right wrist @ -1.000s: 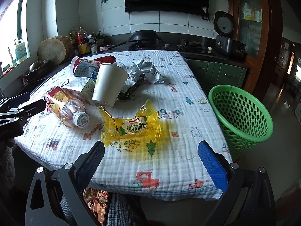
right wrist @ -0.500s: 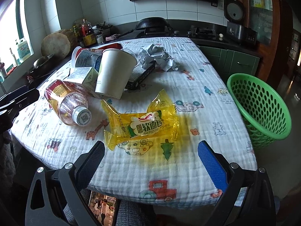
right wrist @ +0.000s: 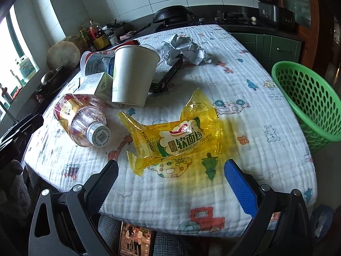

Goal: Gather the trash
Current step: 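Move the right tool toward the yellow bread wrapper while the left tool approaches the white paper cup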

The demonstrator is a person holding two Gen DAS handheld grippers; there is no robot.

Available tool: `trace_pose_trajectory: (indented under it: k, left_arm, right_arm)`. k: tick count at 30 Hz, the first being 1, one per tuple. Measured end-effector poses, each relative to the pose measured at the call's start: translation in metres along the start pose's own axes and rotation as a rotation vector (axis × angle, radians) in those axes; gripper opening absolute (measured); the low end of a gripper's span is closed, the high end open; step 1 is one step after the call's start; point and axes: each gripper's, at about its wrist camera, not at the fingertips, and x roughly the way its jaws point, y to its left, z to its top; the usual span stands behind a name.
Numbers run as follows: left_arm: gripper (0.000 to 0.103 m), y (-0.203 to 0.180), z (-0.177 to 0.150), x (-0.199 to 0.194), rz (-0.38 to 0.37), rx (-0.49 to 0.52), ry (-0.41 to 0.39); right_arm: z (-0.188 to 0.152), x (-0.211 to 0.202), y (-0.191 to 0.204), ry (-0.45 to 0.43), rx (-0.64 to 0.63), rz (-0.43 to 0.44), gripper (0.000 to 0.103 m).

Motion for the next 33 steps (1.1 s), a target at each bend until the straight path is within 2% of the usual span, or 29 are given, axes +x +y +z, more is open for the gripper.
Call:
trace_pose_trajectory:
  k: [9, 22, 33]
  left_arm:
    - [0.089, 0.013, -0.002, 0.002, -0.003, -0.024, 0.004]
    - [0.089, 0.011, -0.001, 0.008, -0.006, -0.027, 0.013]
    - [0.089, 0.010, -0.001, 0.010, -0.003, -0.033, 0.019]
  right_arm:
    - [0.015, 0.004, 0.000, 0.004, 0.048, 0.012, 0.096]
    - [0.031, 0.019, -0.017, 0.046, 0.147, 0.079, 0.096]
    - [0.034, 0.023, -0.019, 0.059, 0.146, 0.084, 0.096]
